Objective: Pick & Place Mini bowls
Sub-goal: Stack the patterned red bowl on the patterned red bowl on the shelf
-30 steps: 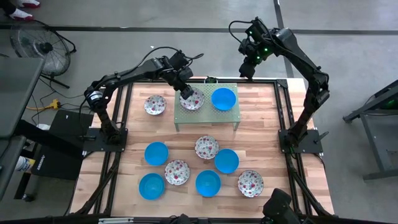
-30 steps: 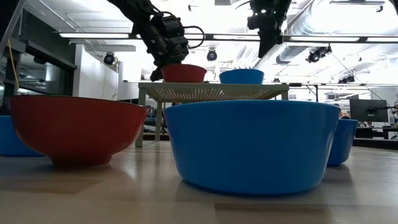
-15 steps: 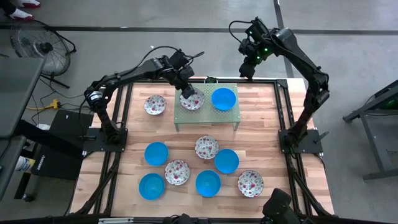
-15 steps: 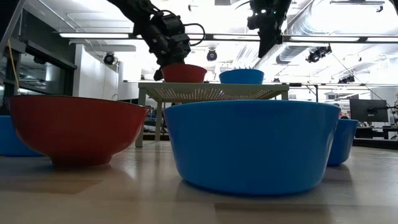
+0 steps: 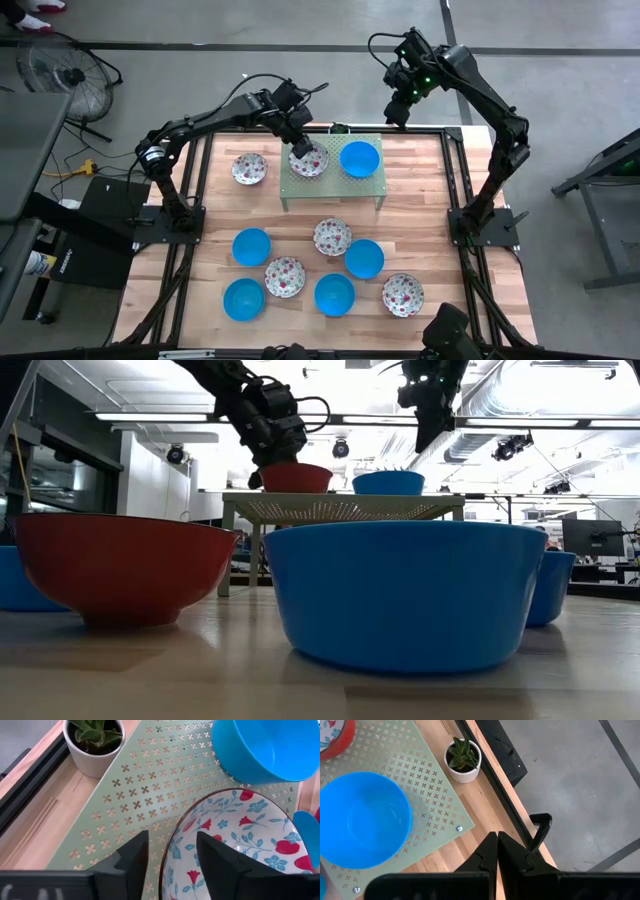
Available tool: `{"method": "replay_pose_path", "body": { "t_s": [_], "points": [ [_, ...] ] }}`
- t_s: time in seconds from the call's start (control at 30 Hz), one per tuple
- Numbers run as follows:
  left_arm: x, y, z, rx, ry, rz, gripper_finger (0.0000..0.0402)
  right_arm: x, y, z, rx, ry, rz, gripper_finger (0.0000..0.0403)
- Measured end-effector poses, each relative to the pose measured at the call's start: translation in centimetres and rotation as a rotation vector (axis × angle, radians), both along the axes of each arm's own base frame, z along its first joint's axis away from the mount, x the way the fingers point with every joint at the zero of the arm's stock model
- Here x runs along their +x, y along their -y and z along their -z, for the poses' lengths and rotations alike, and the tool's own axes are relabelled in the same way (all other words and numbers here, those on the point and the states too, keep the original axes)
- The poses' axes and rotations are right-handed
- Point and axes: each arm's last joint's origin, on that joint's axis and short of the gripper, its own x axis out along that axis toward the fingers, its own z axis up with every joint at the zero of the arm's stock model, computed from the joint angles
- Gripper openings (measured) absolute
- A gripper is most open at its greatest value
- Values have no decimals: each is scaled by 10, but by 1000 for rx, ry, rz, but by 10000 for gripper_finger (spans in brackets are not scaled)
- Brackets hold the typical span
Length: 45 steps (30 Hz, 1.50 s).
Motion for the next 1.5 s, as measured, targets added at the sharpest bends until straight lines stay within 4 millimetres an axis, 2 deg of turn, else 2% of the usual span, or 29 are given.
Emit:
{"method": "replay_pose_path", "body": {
  "t_s": [0.27,0.7,0.9,1.23,1.5],
  "points": [
    [0,1,0,-12,15,36,238,0,0,0,1,1,4,0],
    [0,3,0,-48,24,66,243,0,0,0,6,3,30,0],
    [0,2,-22,5,37,75,243,0,0,0,9,4,45,0],
    [-11,3,-59,163,-75,63,243,-2,0,1,13,-23,74,0],
    [-25,9,-70,258,-251,120,243,-3,-2,2,24,-41,76,0]
  ]
}}
